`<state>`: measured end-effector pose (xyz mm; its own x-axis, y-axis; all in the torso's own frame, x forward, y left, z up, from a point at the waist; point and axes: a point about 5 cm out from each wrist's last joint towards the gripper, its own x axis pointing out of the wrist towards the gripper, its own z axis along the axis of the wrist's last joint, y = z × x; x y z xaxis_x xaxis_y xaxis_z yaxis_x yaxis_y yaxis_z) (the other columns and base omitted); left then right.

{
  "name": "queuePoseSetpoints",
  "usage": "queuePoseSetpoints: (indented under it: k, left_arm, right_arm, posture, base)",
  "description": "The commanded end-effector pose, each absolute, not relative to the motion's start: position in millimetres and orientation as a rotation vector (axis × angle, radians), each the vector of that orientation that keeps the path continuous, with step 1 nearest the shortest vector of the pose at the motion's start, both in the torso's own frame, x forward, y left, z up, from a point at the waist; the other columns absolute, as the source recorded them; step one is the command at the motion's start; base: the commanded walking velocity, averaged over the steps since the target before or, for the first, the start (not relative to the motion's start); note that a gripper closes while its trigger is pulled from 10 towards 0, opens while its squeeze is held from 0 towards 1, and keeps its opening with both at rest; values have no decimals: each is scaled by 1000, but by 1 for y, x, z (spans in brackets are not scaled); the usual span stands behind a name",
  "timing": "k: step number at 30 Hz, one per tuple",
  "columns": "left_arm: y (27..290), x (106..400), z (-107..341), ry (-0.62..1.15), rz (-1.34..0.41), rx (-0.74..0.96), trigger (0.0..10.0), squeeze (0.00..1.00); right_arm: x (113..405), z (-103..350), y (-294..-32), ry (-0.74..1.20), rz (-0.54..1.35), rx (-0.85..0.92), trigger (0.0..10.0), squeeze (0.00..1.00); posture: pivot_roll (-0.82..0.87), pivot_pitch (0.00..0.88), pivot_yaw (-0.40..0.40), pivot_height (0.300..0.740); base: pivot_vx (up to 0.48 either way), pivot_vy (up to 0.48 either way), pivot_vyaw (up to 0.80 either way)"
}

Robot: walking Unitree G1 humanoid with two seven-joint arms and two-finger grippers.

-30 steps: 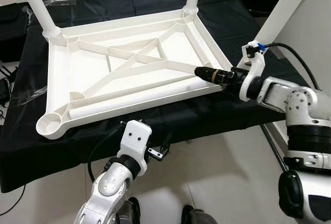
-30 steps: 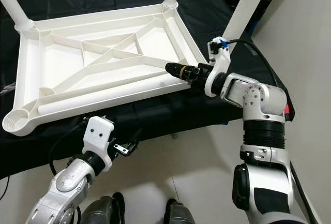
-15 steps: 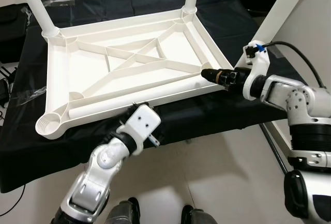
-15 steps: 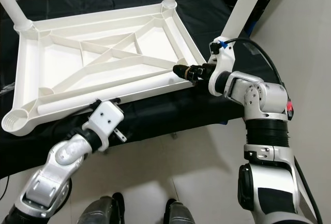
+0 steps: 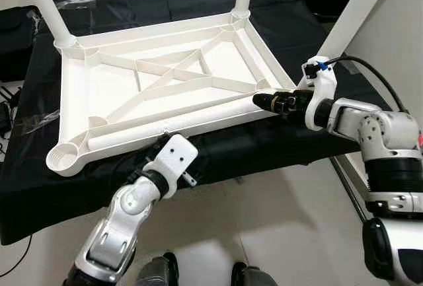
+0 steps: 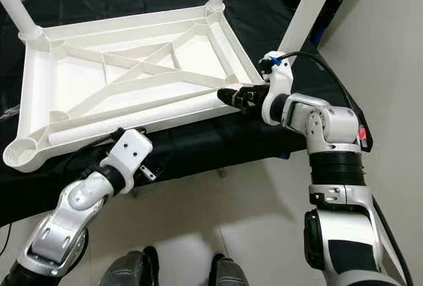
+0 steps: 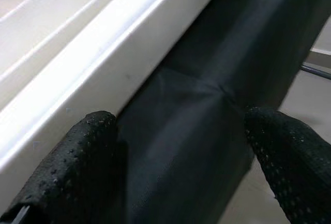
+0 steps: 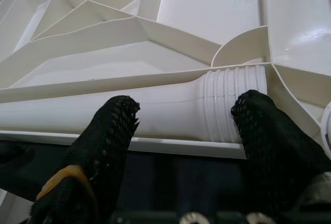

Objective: Building children table

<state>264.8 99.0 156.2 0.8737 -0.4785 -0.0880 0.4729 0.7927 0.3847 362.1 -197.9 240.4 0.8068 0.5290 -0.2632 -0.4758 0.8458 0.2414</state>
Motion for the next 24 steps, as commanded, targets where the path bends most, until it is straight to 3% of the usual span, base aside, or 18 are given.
queuePoseSetpoints:
  k: [1,9,21,24]
  left_arm:
    - [93,258,152,2,-542,394,10000,0]
    - [84,246,150,18,-573,352,10000,0]
    - [84,240,158,-7,-565,329,10000,0]
    - [83,239,161,-19,-563,322,10000,0]
  right_arm:
    - [363,230,-197,370,519,162,10000,0]
    - [358,212,-184,441,631,249,10000,0]
    - [360,190,-189,487,554,159,10000,0]
    - [360,194,-183,450,586,255,10000,0]
  posture:
    - [106,267,-71,740]
    - [114,280,-70,740]
    - [123,295,-68,740]
    - [124,297,-65,740]
  base:
    - [0,0,0]
    - [0,0,0]
    - [0,0,0]
    - [0,0,0]
